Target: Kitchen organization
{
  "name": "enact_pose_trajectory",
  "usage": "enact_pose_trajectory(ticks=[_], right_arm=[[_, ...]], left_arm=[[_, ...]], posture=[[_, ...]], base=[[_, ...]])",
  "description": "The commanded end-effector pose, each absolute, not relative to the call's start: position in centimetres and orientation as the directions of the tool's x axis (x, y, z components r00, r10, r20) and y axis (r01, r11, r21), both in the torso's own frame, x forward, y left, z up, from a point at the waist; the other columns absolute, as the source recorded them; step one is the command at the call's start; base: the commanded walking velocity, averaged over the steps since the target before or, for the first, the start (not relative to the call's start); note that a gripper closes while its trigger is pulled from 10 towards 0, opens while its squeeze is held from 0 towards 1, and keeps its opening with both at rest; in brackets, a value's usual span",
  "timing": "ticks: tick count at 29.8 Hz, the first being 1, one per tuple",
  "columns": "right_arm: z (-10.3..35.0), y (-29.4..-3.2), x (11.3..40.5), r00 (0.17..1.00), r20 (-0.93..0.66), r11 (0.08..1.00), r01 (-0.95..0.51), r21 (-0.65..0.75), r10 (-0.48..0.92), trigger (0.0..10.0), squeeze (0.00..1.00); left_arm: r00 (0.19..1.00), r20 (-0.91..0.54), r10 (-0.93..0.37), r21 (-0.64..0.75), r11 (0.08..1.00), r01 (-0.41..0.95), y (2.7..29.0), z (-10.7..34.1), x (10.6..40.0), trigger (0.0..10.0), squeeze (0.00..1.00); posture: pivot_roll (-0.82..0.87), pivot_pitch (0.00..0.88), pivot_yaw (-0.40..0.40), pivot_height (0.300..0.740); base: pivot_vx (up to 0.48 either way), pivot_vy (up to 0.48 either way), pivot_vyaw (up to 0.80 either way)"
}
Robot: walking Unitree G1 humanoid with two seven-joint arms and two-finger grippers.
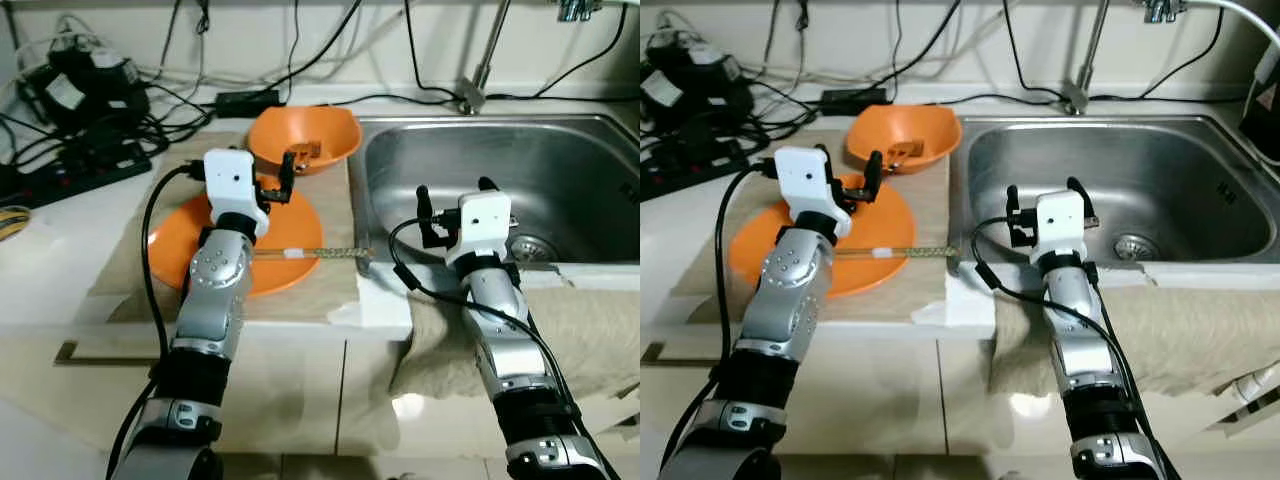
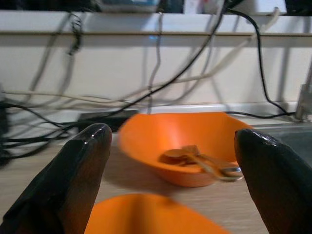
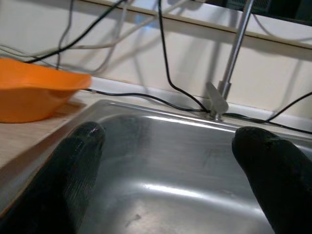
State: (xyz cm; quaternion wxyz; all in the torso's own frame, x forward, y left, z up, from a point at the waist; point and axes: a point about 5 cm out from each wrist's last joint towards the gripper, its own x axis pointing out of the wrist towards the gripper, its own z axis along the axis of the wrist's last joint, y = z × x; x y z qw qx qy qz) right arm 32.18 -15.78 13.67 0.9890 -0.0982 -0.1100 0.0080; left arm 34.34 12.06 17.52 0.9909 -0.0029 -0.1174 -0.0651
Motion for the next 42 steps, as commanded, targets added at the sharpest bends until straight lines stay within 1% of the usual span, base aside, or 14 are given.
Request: enact_pose_trajectory(ticks=[1,8,16,18,22,25,30,33,42], right_arm=[[13.5,-16.0,32.2,0.978,0.207,0.981,0.014,-0.195,0.027,10.0,0.0],[13.4,-16.0,32.1,0.979,0.201,0.98,0.012,-0.197,0.028,10.0,0.0],[13.1,-16.0,32.0,0.981,0.191,0.981,0.012,-0.194,0.026,10.0,0.0],[13.1,-16.0,31.9,0.982,0.189,0.981,0.011,-0.194,0.027,10.0,0.0],[12.6,-16.1,31.9,0.984,0.173,0.981,0.004,-0.195,0.03,10.0,0.0],[12.5,-15.9,31.9,0.985,0.167,0.981,-0.003,-0.195,0.036,10.0,0.0],[12.4,-15.6,32.1,0.986,0.163,0.981,-0.011,-0.193,0.043,10.0,0.0],[12.6,-15.5,32.1,0.985,0.167,0.982,-0.013,-0.191,0.045,10.0,0.0],[12.3,-15.6,32.1,0.987,0.158,0.982,-0.013,-0.189,0.043,10.0,0.0]], left_arm=[[0.963,0.234,-0.135,0.018,0.991,0.135,11.8,17.7,34.3,10.0,0.0],[0.965,0.216,-0.151,0.036,0.989,0.146,11.6,17.3,34.2,10.0,0.0],[0.968,0.195,-0.16,0.053,0.987,0.152,12.0,17.3,34.3,10.0,0.0],[0.967,0.189,-0.169,0.066,0.985,0.159,12.4,17.5,34.2,10.0,0.0],[0.964,0.202,-0.17,0.078,0.984,0.157,14.5,19.5,34.4,10.0,0.0],[0.966,0.205,-0.158,0.082,0.986,0.144,14.9,19.8,34.6,10.0,0.0],[0.971,0.191,-0.142,0.06,0.989,0.133,14.8,19.4,34.6,10.0,0.0],[0.972,0.175,-0.158,0.045,0.987,0.153,14.5,18.9,34.2,10.0,0.0],[0.971,0.151,-0.187,0.047,0.982,0.182,15.1,19.1,34.1,10.0,0.0]], posture=[[-0.01,0.0,0.058,0.736],[-0.01,0.0,0.061,0.736],[-0.01,0.0,0.066,0.736],[-0.01,0.0,0.066,0.736],[0.01,0.0,0.06,0.736],[0.02,0.0,0.057,0.736],[0.02,0.0,0.057,0.736],[0.02,0.0,0.053,0.736],[0.03,0.0,0.052,0.736]], base=[[0.0,0.0,0.0],[0.0,0.0,0.0],[0.0,0.0,0.0],[0.0,0.0,0.0],[0.0,0.0,0.0],[0.0,0.0,0.0],[0.0,0.0,0.0],[0.0,0.0,0.0],[0.0,0.0,0.0]])
